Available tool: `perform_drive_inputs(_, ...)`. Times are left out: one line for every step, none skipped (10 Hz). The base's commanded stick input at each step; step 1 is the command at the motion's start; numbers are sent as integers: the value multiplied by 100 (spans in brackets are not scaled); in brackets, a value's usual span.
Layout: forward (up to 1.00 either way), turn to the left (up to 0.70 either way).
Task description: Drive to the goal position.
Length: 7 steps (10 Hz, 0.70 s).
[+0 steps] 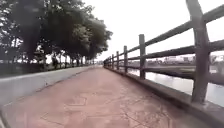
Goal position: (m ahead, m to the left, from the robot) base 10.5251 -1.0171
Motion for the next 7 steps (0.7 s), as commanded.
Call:
perform_drive_inputs(100, 0)
perform_drive_inputs(100, 0)
perform_drive_inputs(100, 0)
perform_drive_inputs(100, 0)
perform_drive_inputs(100, 8)
perform_drive_inputs(100, 16)
perform_drive_inputs(100, 16)
